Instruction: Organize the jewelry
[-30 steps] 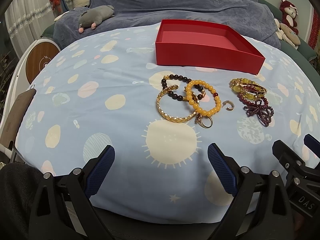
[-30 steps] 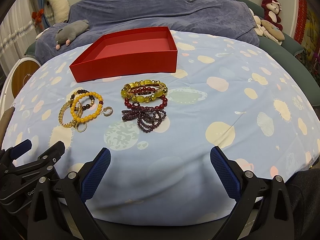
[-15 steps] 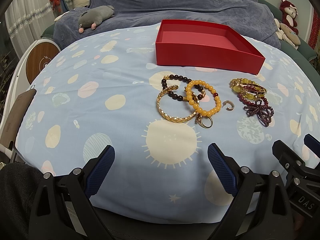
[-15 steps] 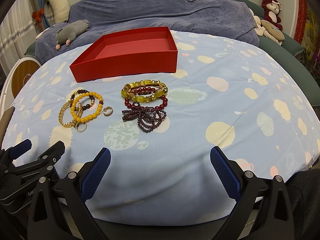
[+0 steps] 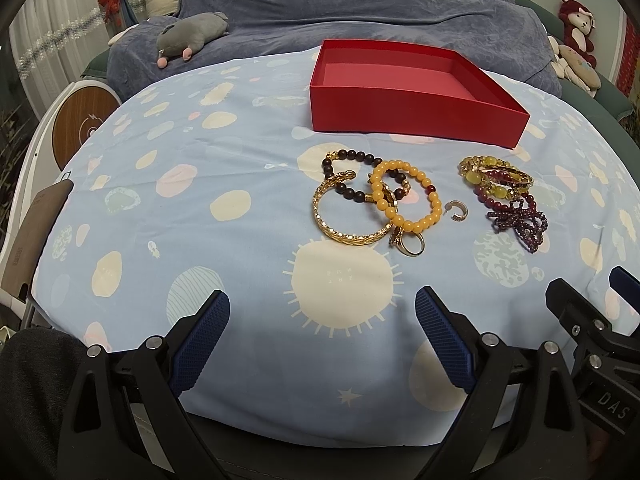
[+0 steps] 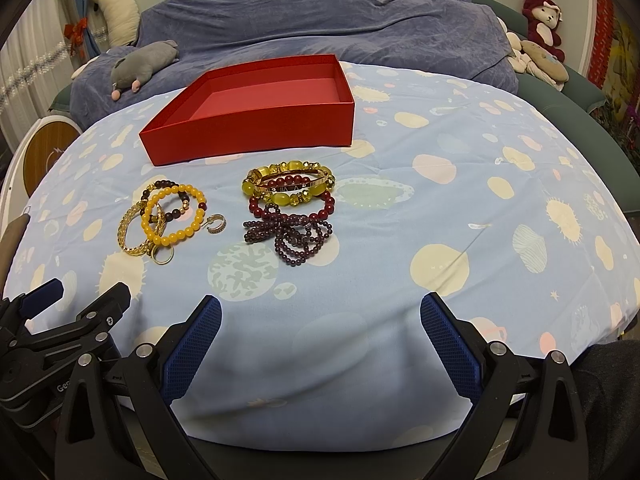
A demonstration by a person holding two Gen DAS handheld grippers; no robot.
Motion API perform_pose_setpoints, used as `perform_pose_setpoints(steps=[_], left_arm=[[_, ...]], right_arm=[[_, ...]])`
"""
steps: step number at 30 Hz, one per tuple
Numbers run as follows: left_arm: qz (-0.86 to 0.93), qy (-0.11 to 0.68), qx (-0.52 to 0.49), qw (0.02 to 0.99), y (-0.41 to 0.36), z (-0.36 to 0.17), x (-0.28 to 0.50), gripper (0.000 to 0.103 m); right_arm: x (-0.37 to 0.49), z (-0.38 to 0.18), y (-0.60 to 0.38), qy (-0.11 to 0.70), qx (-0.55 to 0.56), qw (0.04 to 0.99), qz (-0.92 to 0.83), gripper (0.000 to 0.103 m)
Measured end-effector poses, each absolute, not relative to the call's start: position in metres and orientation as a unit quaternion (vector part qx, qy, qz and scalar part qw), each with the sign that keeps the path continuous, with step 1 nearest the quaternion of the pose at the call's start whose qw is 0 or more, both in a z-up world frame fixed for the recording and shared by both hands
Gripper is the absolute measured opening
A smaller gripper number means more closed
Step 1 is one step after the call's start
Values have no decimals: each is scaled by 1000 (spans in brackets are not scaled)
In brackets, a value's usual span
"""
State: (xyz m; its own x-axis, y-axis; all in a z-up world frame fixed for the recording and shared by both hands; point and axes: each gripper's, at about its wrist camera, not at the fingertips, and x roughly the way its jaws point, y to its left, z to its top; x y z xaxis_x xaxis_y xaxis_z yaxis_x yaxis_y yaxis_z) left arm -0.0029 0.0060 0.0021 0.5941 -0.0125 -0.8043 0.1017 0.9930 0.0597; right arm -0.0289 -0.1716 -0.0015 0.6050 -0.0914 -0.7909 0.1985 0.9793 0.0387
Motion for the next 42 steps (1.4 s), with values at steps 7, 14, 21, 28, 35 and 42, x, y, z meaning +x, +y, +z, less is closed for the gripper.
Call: perform_pose_setpoints(steps=[7,14,21,28,35,42], left_arm=[[-31,450,49,891,5,1,-3,90],[-29,454,39,890,10,2,-1,90],[-31,447,19,894,22,10,3,90],[-29,454,7,890,30,11,17,90],[-28,454,9,891,34,11,29,90],[-46,447,10,893,25,19,37,90]], right_arm=[[-29,-1,-173,438,59,893,-82,96],[-29,-2,-177,439,75,891,-86,96],[-26,0,-179,438,68,892,-90,96],[-20,1,-185,441,67,890,-91,96],[-13,2,-187,444,67,889,-88,96],[3,12,-192,436,77,893,-81,94]])
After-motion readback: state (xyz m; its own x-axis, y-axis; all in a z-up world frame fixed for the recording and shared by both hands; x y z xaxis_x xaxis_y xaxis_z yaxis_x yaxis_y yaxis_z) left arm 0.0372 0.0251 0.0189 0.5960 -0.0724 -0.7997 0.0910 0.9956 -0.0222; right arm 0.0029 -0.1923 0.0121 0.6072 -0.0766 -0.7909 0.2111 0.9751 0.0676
